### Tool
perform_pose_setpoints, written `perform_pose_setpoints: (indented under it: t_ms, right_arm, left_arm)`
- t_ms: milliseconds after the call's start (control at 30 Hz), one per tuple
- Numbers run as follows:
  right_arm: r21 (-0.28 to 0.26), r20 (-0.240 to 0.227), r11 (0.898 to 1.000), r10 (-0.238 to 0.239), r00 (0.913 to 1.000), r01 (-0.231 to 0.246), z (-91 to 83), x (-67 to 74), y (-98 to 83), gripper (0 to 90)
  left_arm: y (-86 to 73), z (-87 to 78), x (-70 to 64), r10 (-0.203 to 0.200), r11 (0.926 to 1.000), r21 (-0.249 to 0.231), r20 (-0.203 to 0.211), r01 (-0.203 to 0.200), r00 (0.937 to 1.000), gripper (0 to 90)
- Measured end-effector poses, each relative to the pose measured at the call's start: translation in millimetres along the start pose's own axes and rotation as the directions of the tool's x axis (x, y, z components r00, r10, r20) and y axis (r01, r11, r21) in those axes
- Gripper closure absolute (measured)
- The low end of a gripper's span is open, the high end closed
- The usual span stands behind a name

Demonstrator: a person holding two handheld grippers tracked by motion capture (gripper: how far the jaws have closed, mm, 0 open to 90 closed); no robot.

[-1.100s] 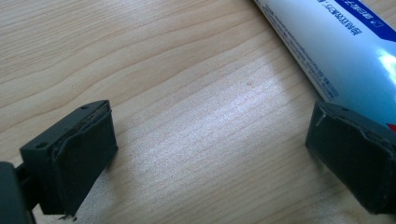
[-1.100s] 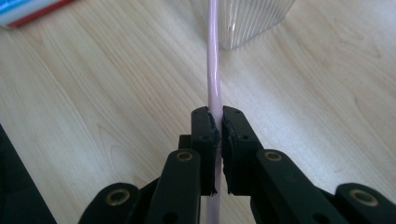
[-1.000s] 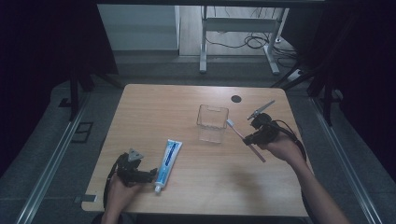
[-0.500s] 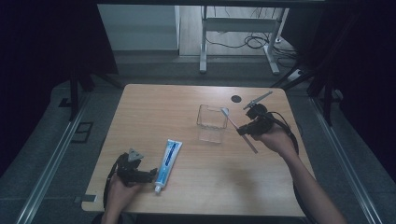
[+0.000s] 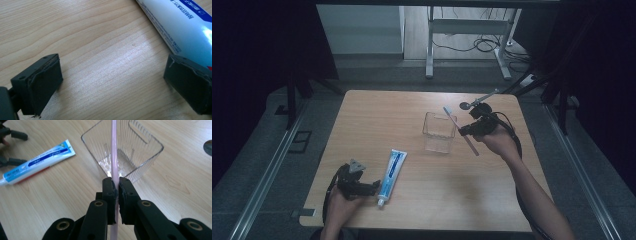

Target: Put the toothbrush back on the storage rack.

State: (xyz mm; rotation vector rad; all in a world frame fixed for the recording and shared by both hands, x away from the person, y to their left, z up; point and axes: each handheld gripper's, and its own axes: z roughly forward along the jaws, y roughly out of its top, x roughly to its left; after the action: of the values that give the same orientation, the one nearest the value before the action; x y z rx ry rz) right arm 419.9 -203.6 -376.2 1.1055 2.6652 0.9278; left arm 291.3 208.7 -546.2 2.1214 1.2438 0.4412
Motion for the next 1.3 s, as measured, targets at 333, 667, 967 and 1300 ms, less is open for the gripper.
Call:
perform_pose_setpoints:
  t_ms: [333, 667, 967, 1300]
  right_arm:
    - [-0.051, -0.011, 0.998, 0.026, 0.9996, -0.026, 6.2, -4.6, 13.1, 83.5]
    - [-0.080, -0.005, 0.996, 0.037, 0.9993, -0.037, 14.0, -3.5, 26.6, 83.5]
    - [-0.113, -0.005, 0.993, 0.043, 0.9991, -0.043, 17.6, -3.4, 38.8, 83.6]
    - [-0.145, 0.010, 0.988, 0.060, 0.9982, -0.058, 21.9, -2.9, 49.4, 83.5]
  left_arm:
    - [0.1, 0.0, 0.2, 0.003, 1.0000, 0.000, -0.001, -0.003, 1.0000, 1.7]
    - [0.1, 0.0, 0.2, 0.003, 1.0000, 0.000, -0.001, -0.003, 1.0000, 1.7]
    - [0.1, 0.0, 0.2, 0.003, 1.0000, 0.000, 0.000, -0.003, 1.0000, 1.7]
    - [0.1, 0.0, 0.2, 0.003, 1.0000, 0.001, 0.000, -0.003, 1.0000, 1.7]
